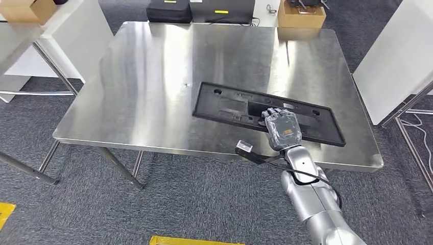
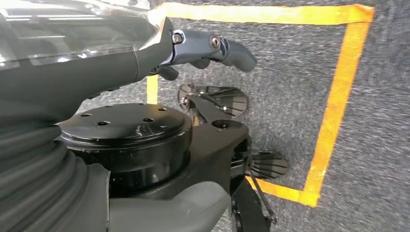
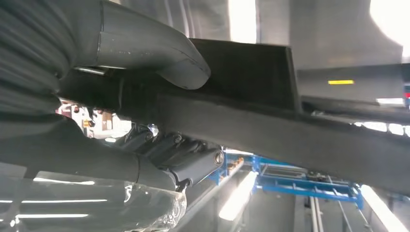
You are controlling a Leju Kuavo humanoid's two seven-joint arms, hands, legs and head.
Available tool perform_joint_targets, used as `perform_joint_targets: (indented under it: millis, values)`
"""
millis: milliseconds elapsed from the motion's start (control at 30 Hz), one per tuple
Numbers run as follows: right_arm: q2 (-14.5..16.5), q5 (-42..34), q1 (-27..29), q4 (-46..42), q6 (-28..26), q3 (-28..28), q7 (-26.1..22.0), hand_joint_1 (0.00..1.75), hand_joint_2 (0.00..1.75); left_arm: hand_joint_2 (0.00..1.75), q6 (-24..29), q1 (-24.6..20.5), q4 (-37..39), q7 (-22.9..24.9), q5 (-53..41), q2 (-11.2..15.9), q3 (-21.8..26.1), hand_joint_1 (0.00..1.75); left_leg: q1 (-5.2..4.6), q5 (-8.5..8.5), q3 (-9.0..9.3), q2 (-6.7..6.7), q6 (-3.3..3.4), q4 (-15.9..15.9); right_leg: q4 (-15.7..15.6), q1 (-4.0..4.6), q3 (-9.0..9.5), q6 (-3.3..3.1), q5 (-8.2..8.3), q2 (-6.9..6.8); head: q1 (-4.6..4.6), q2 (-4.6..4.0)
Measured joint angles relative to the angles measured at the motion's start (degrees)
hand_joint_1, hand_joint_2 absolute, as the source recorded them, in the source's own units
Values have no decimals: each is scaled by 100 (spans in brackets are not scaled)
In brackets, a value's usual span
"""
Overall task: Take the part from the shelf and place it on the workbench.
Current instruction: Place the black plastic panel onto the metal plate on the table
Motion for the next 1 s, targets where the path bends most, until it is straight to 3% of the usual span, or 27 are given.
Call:
perform_joint_targets:
  millis: [33, 67, 133, 167, 200, 233, 300, 367, 433, 533, 600, 667, 733, 767, 800, 867, 933, 1000]
  values:
    - [3, 1, -17, 2, -1, -5, 5, 175, 175, 175, 1, -7, -1, -1, 0, 1, 0, 0, 14, -77, -97, 7, -26, 191, 1, -1, 25, -47, -32, 14, -7, 0]
    - [7, 5, -33, 6, -2, -8, 10, 175, 175, 175, 2, -13, -2, -2, 0, 2, 0, 0, 23, -191, -305, 12, -53, 530, 1, 2, 59, -94, -66, 24, -17, 0]
    - [8, 16, -39, 26, -3, -11, 20, 175, 175, 175, 7, -11, -2, -2, 0, 2, 1, 0, 24, -421, -948, 13, -89, 1432, 1, 22, 112, -146, -125, 28, -25, 0]
    - [9, 25, -26, 44, -4, -11, 20, 175, 175, 175, 10, -4, -2, 0, 0, 2, 2, 0, 23, -440, -1257, 13, -89, 1772, 0, 33, 145, -160, -155, 31, -25, 0]
    - [10, 36, -9, 63, -4, -11, 19, 175, 175, 175, 15, 6, -2, 2, 0, 3, 2, 0, 19, -332, -1468, 12, -71, 1903, -1, 44, 186, -163, -187, 36, -25, 0]
    - [14, 45, 6, 82, -4, -10, 17, 175, 175, 175, 21, 14, -2, 3, 0, 4, 2, 0, 8, -101, -1575, 12, -34, 1814, -3, 53, 232, -164, -220, 44, -26, 0]
    - [29, 65, 14, 109, -4, -10, 15, 175, 175, 175, 36, 23, -2, 6, 0, 5, 2, 0, -48, 529, -1489, 11, 105, 1114, -14, 59, 326, -152, -276, 58, -26, 0]
    - [49, 74, 9, 129, -4, -11, 15, 175, 175, 175, 48, 20, -2, 7, -1, 11, 4, 0, -124, 862, -1320, 28, 245, 519, -43, 67, 391, -112, -317, 64, -19, 0]
    - [65, 84, 6, 143, -4, -12, 10, 175, 175, 175, 58, 15, -2, 8, -1, 11, 7, 0, -172, 865, -1236, 31, 314, 325, -47, 75, 451, -15, -278, 64, -24, 0]
    - [74, 94, -20, 151, -5, -14, -5, 175, 175, 175, 83, 20, -2, 10, 1, -4, 9, 0, -162, 906, -997, 9, 379, 142, 102, 88, 436, 111, -305, 47, -25, 0]
    - [73, 93, -60, 160, -6, -15, -7, 175, 175, 175, 101, 15, -2, 12, 2, -14, 10, 0, -149, 923, -900, 7, 393, 98, 472, 84, 260, 91, -490, 40, -9, 0]
    - [76, 93, -76, 176, -6, -14, -13, 175, 175, 175, 111, 10, -2, 15, 2, -22, 10, 0, -150, 896, -871, 0, 398, 98, 1048, 82, -66, 66, -711, 41, -5, 0]
    - [77, 93, -63, 203, -6, -14, -19, 175, 175, 175, 117, 16, -2, 21, 2, -28, 10, 0, -151, 848, -823, -22, 386, 100, 1413, 83, -341, 100, -797, 40, -4, 0]
    - [76, 93, -57, 216, -6, -14, -20, 175, 175, 175, 120, 20, -2, 25, 2, -31, 10, 0, -150, 818, -786, -37, 374, 101, 1339, 84, -356, 139, -717, 39, 2, 0]
    - [74, 93, -57, 226, -7, -15, -20, 175, 175, 175, 122, 22, -2, 26, 4, -33, 10, 0, -150, 783, -739, -48, 359, 103, 1045, 83, -263, 186, -542, 35, 5, 1]
    - [68, 92, -69, 237, -8, -15, -20, 175, 175, 175, 126, 25, 0, 26, 7, -36, 11, 0, -154, 699, -642, -57, 316, 109, 223, 93, 37, 222, -148, 11, 10, 1]
    - [69, 94, -89, 250, -8, -14, -21, 175, 175, 175, 127, 17, 2, 28, 9, -37, 12, 0, -164, 624, -609, -48, 249, 119, -205, 129, 218, 110, -26, -14, 7, 1]
    - [75, 96, -97, 260, -10, -13, -23, 175, 175, 175, 127, 13, 2, 31, 9, -37, 13, 0, -169, 586, -613, -37, 193, 158, -220, 133, 264, -28, -59, -14, -3, 1]
